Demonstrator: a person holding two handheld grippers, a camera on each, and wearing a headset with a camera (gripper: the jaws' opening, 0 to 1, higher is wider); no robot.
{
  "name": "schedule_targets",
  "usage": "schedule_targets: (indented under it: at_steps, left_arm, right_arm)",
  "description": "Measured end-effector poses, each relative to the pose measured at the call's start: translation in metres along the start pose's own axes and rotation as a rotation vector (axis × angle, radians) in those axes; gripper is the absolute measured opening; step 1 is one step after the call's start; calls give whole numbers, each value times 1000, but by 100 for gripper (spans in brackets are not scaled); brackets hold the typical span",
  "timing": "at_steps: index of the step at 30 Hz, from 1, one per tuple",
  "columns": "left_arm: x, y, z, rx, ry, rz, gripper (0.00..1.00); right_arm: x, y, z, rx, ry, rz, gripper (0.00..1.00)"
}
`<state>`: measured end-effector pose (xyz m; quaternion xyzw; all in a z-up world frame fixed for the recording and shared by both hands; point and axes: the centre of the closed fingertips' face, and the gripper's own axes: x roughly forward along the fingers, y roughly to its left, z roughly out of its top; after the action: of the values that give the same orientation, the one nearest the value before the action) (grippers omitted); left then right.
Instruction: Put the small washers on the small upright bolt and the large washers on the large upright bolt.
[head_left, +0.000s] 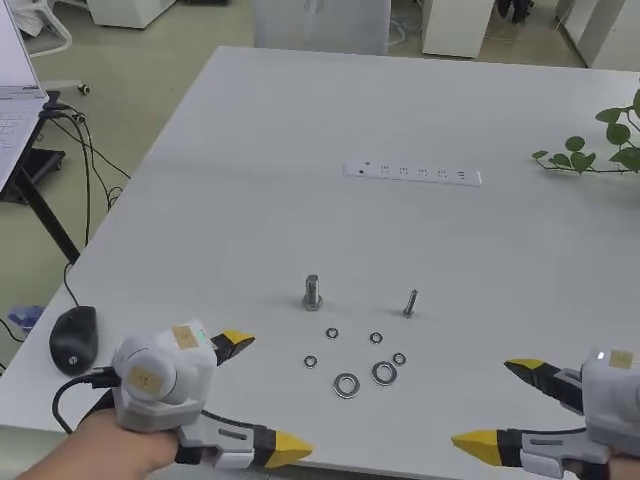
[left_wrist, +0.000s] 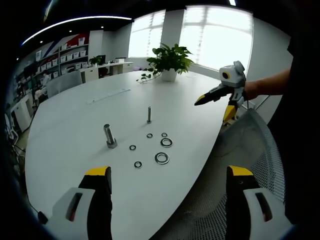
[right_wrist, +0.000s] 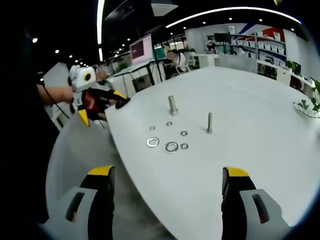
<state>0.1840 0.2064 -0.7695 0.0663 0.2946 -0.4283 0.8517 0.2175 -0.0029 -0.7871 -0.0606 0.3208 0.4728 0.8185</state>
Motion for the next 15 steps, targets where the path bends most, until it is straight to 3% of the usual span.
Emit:
schedule_targets:
  at_steps: [15]
  left_arm:
    - [-1,7,-9,29,13,6,98]
  right_arm:
    - [22,0,19,-95,67,38,87]
